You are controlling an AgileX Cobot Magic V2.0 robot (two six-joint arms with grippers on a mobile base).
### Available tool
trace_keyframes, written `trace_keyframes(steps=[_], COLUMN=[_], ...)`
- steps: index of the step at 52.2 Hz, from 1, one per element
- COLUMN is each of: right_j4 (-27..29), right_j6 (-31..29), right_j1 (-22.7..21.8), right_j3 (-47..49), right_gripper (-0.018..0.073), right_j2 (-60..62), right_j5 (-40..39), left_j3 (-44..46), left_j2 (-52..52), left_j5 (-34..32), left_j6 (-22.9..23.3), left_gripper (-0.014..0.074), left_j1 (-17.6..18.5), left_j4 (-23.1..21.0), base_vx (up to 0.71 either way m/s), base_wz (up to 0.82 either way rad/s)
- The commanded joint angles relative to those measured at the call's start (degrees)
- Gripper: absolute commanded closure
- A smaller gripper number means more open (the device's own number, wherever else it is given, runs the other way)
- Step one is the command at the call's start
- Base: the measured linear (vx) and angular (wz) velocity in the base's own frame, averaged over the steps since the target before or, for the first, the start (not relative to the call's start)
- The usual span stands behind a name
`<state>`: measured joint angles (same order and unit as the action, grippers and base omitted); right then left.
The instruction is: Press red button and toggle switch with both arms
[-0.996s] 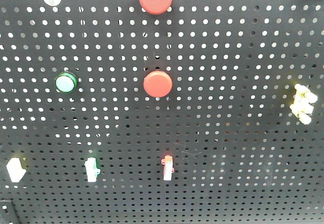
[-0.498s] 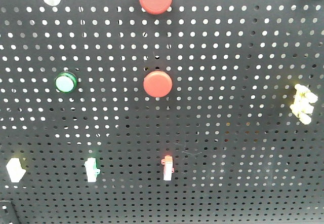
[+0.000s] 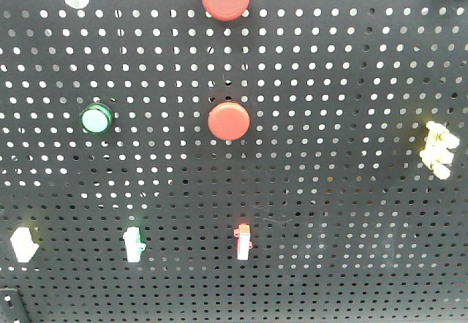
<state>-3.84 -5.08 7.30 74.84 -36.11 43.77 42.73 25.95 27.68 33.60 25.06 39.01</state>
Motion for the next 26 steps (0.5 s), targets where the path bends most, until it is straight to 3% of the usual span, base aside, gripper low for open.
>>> trace_keyframes(steps=[1,6,15,26], right_j4=[-0.4,-0.4,-0.4,-0.4], right_j6=[-0.22,-0.22,-0.22,-0.22], right_j1=[-0.36,-0.36,-0.36,-0.36], right_j3=[1.54,1.54,1.54,1.54], right_gripper=[0.0559,0.0559,0.0559,0.0559], right_j2=[-0.6,-0.6,-0.6,-0.6], right_j5=[-4.57,-4.57,-4.57,-4.39], left_j3=[-5.63,-15.6,-29.31,-40.43], left_j2=[-4.23,-10.75,-20.97,-27.61], left_j5=[-7.42,-9.99,-12.33,-13.78], left_j6=[0.5,0.5,0.5,0.5], left_gripper=[0.0595,0.0595,0.0595,0.0595], left_j1=[-5.49,-12.81,-21.88,-25.03], left_j4=[-4.1,-7.21,-12.85,-14.95], base_vx=[0.0,0.0,0.0,0.0], base_wz=[0.0,0.0,0.0,0.0])
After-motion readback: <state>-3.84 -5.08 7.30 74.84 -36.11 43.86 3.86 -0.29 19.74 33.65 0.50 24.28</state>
